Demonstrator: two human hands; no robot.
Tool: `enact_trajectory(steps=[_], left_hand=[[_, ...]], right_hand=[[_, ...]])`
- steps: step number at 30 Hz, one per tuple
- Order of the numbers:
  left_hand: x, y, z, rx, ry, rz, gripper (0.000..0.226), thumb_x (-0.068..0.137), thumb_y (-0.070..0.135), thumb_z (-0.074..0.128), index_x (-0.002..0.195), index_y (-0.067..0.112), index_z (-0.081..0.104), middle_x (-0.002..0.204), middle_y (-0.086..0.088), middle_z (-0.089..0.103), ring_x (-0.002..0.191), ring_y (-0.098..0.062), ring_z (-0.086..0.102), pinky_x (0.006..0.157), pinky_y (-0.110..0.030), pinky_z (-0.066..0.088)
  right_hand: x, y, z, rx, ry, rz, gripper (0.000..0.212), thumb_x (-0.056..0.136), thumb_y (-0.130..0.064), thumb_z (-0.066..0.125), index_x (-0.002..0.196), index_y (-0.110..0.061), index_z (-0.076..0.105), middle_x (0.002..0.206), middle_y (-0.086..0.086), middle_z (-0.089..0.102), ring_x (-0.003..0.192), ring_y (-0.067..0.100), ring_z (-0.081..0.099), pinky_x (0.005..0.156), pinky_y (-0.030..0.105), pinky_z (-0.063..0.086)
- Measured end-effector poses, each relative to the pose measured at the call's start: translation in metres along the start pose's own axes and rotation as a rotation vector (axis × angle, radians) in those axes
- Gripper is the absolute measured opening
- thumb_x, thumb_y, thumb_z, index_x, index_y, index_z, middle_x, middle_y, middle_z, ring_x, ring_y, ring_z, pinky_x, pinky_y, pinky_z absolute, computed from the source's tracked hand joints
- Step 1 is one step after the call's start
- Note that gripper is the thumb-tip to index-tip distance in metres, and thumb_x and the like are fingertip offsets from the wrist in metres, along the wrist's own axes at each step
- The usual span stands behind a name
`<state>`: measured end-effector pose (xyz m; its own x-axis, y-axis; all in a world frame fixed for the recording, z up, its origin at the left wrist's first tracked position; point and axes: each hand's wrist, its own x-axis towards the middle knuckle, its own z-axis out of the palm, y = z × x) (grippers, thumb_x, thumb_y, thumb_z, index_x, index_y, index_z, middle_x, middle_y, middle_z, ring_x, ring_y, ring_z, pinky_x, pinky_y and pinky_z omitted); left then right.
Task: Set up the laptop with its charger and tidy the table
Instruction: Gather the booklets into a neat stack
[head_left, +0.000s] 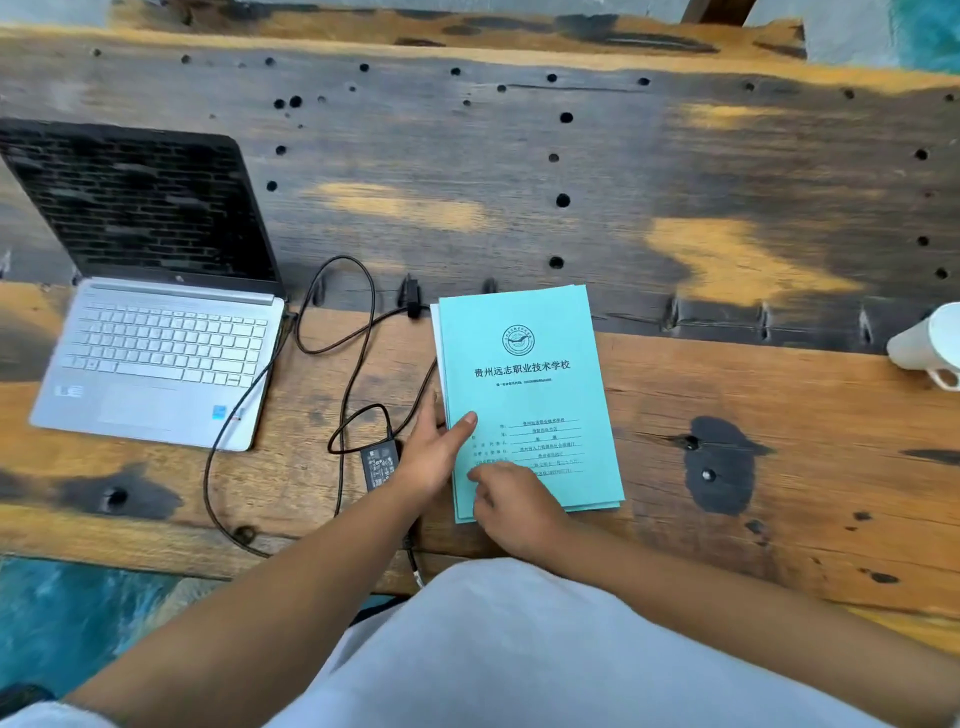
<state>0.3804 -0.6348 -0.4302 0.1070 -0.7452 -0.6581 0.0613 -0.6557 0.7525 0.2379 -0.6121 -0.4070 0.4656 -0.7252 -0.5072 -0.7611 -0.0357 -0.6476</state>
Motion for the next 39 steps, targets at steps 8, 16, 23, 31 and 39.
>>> enact_trajectory(steps=[8, 16, 23, 31, 39], left_hand=[[0.015, 0.012, -0.001, 0.034, 0.1, -0.142, 0.065, 0.092, 0.02, 0.067, 0.147, 0.021, 0.032, 0.132, -0.001, 0.059, 0.098, -0.013, 0.064, 0.077, -0.029, 0.05], [0.022, 0.023, 0.008, -0.123, 0.062, -0.223, 0.038, 0.089, 0.01, 0.068, 0.123, 0.019, 0.057, 0.104, -0.001, 0.074, 0.084, -0.02, 0.074, 0.066, -0.035, 0.06], [0.017, 0.038, 0.02, -0.171, 0.04, -0.214, 0.042, 0.087, -0.005, 0.064, 0.119, 0.019, 0.05, 0.105, -0.007, 0.071, 0.079, -0.022, 0.074, 0.055, -0.033, 0.058], [-0.01, 0.049, 0.01, -0.179, -0.169, -0.105, 0.044, 0.086, -0.006, 0.065, 0.12, 0.017, 0.048, 0.114, -0.012, 0.071, 0.098, -0.035, 0.071, 0.082, -0.055, 0.057], [-0.044, 0.067, 0.004, -0.144, -0.418, -0.014, 0.049, 0.077, -0.002, 0.069, 0.12, 0.012, 0.048, 0.118, -0.015, 0.069, 0.106, -0.035, 0.067, 0.085, -0.049, 0.057]], right_hand=[[0.016, 0.07, -0.055, -0.032, 0.343, 0.338, 0.065, 0.079, -0.02, 0.065, 0.138, -0.016, 0.038, 0.141, 0.007, 0.035, 0.126, 0.031, 0.032, 0.105, 0.04, 0.033], [0.021, 0.099, -0.071, 0.235, 0.287, 0.483, 0.074, 0.077, -0.018, 0.07, 0.14, -0.024, 0.033, 0.13, 0.007, 0.045, 0.121, 0.028, 0.045, 0.095, 0.04, 0.041], [0.025, 0.104, -0.086, 0.398, 0.253, 0.55, 0.059, 0.078, -0.024, 0.074, 0.128, -0.019, 0.044, 0.125, 0.004, 0.052, 0.111, 0.024, 0.055, 0.091, 0.04, 0.048], [0.015, 0.111, -0.102, 0.817, 0.182, 0.547, 0.04, 0.081, -0.015, 0.076, 0.112, -0.017, 0.051, 0.114, 0.003, 0.063, 0.095, 0.014, 0.063, 0.074, 0.032, 0.051], [-0.003, 0.11, -0.123, 1.189, -0.079, 0.252, 0.07, 0.068, -0.002, 0.079, 0.131, -0.013, 0.05, 0.124, 0.013, 0.066, 0.115, 0.03, 0.062, 0.097, 0.043, 0.047]])
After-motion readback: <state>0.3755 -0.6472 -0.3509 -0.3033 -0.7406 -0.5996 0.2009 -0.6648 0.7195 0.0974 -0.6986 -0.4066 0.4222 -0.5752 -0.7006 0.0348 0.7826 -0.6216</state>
